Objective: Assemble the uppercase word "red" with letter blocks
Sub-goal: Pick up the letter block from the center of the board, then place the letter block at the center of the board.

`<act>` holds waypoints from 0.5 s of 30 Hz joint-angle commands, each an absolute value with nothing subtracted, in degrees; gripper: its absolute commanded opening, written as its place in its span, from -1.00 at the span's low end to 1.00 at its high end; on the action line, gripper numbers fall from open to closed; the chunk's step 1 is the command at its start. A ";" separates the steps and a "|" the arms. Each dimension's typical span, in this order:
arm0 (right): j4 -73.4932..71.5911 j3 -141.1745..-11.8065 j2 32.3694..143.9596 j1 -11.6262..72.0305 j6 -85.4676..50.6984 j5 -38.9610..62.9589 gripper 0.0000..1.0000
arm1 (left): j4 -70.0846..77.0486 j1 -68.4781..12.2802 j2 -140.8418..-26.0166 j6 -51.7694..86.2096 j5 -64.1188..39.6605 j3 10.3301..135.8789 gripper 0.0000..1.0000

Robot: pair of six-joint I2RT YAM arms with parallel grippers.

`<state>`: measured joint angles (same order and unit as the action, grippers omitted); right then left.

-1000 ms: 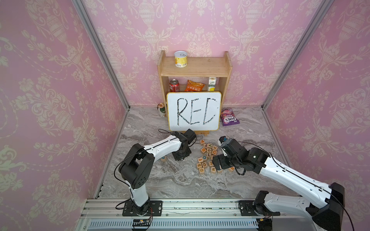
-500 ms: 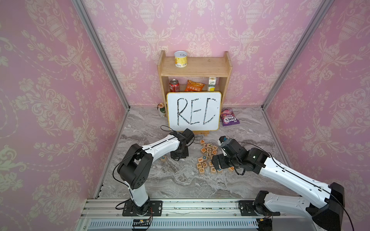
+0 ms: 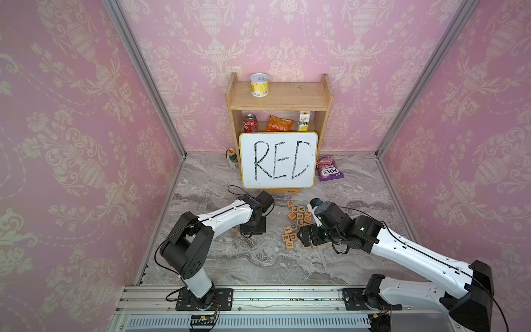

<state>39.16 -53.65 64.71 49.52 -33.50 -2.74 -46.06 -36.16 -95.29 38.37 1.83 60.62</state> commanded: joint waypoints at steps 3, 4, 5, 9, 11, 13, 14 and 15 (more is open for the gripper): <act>35.90 -52.81 65.92 52.21 -36.93 -2.81 1.00 | -44.39 -35.83 -91.99 37.16 0.05 57.29 -0.59; 35.49 -52.91 66.31 52.81 -37.23 -3.05 1.00 | -44.00 -35.85 -91.78 37.20 -0.13 56.77 -0.59; 35.19 -53.08 66.95 53.51 -37.57 -3.25 0.99 | -43.77 -35.78 -91.63 37.20 -0.53 56.22 -0.59; 33.75 -53.76 69.29 56.09 -38.75 -3.86 0.99 | -43.62 -35.81 -90.96 36.76 -0.73 54.86 -0.58; 33.02 -54.09 70.47 57.27 -39.26 -3.94 1.00 | -43.68 -35.78 -90.66 36.62 -0.09 54.24 -0.58; 32.53 -54.64 71.76 58.43 -39.61 -4.28 0.99 | -43.99 -35.82 -90.59 36.52 0.13 53.82 -0.57; 32.32 -54.87 72.42 58.93 -39.85 -4.38 1.00 | -43.87 -35.79 -90.61 36.53 0.09 53.57 -0.57; 32.11 -55.18 72.99 59.42 -40.02 -4.50 0.99 | -43.71 -35.78 -90.53 36.56 0.05 53.29 -0.57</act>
<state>33.41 -53.67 71.75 58.24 -38.15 -3.22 -43.68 -36.16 -91.90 37.98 0.30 54.19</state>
